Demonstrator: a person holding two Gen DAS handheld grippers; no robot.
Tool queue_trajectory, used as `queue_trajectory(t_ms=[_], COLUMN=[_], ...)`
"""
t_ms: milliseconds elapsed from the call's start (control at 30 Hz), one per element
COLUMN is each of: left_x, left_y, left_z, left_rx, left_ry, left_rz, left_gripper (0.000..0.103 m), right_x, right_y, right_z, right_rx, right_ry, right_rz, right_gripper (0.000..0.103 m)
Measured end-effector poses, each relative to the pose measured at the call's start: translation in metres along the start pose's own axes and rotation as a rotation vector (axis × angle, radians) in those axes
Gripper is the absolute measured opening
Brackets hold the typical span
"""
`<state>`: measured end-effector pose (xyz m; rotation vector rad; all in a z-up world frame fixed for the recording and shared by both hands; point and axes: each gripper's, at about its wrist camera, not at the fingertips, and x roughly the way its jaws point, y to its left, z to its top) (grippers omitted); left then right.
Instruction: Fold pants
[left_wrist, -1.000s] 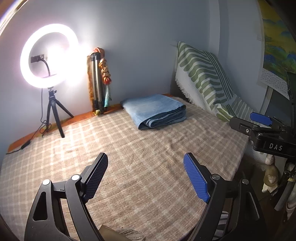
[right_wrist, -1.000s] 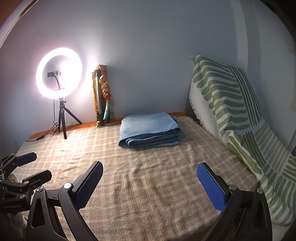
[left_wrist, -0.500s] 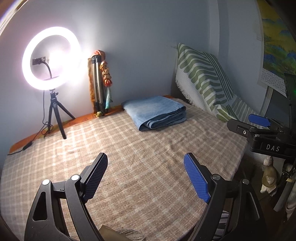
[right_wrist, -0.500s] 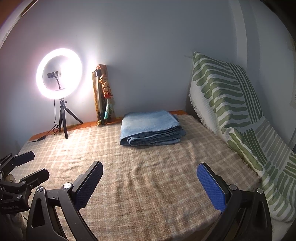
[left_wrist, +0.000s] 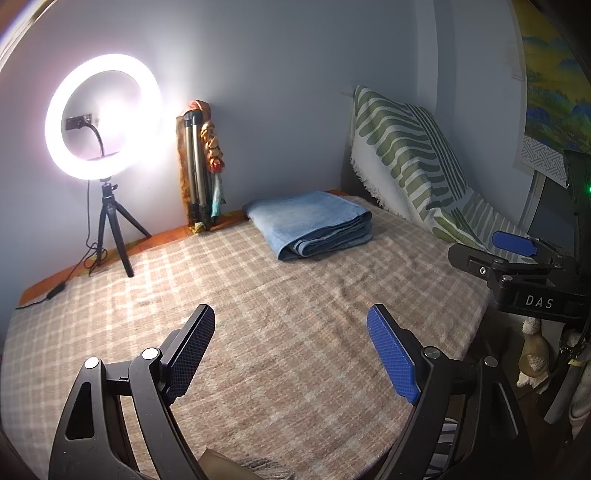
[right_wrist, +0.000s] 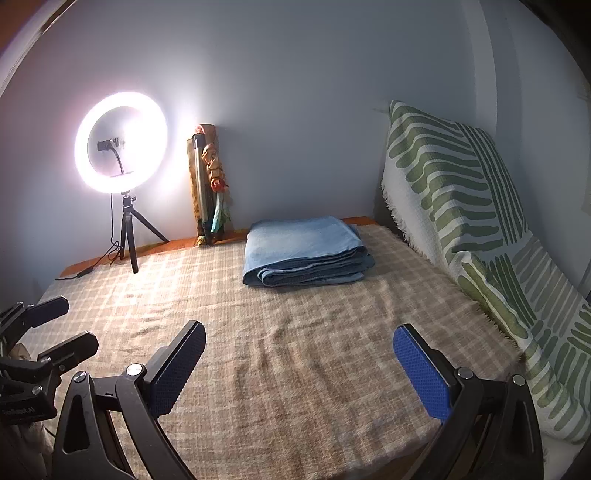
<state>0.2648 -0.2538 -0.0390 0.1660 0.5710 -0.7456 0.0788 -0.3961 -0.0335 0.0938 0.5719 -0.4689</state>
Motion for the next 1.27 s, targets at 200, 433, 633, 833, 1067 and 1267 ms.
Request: queue_trajectory(t_ms=[200, 433, 633, 833, 1067, 1267], left_x=[0.000, 0.000, 0.002, 0.005, 0.004, 0.004], left_y=[0.000, 0.000, 0.000, 0.001, 0.000, 0.001], left_z=[0.001, 0.001, 0.000, -0.002, -0.004, -0.003], left_rx=[0.002, 0.003, 0.008, 0.005, 0.017, 0.011], left_ry=[0.001, 0.001, 0.003, 0.013, -0.001, 0.001], left_rz=[-0.001, 0.000, 0.002, 0.001, 0.011, 0.012], left_gripper=[0.085, 0.085, 0.085, 0.085, 0.085, 0.085], right_x=[0.001, 0.001, 0.004, 0.006, 0.008, 0.008], right_y=[-0.001, -0.001, -0.003, -0.003, -0.001, -0.001], right_z=[-0.004, -0.004, -0.007, -0.009, -0.011, -0.012], right_rx=[0.012, 0.013, 0.024, 0.029, 0.031, 0.031], right_ry=[0.007, 0.007, 0.015, 0.022, 0.029, 0.030], right_rz=[0.005, 0.005, 0.010, 0.012, 0.017, 0.019], right_gripper=[0.103, 0.103, 0.103, 0.103, 0.103, 0.103])
